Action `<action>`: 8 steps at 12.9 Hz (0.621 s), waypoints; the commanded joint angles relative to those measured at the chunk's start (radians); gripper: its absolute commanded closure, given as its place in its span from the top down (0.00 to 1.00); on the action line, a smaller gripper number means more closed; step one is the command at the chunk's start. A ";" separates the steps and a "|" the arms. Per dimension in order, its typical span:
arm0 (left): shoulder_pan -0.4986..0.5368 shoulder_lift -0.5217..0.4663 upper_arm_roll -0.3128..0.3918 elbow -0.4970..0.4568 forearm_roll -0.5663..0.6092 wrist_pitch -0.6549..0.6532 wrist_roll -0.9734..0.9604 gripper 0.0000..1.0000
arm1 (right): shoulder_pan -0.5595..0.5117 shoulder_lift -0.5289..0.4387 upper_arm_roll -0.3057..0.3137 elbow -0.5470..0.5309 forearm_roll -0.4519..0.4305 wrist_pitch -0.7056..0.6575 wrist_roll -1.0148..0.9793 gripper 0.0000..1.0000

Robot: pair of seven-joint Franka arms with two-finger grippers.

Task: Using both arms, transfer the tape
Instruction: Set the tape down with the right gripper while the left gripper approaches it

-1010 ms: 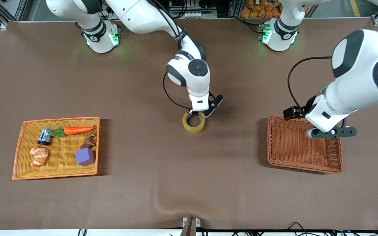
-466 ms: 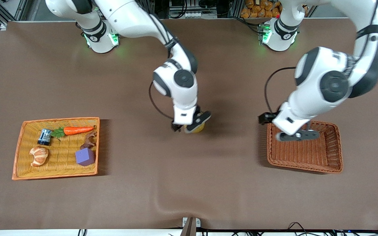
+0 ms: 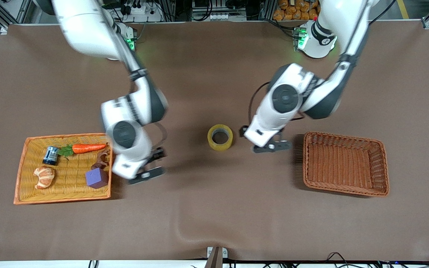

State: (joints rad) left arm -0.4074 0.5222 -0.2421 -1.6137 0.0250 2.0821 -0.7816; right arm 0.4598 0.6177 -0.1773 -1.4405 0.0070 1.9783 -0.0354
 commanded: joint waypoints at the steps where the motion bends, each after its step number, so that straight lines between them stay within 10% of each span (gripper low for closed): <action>1: -0.070 0.083 0.015 0.011 0.050 0.059 -0.108 1.00 | -0.102 -0.209 0.033 -0.187 0.018 -0.006 -0.103 1.00; 8: -0.142 0.176 0.014 0.014 0.105 0.098 -0.166 0.87 | -0.317 -0.516 0.033 -0.259 0.028 -0.315 -0.110 1.00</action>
State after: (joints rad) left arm -0.5268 0.6853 -0.2377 -1.6123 0.0941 2.1726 -0.9108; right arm 0.2178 0.1833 -0.1739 -1.6219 0.0188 1.6613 -0.1426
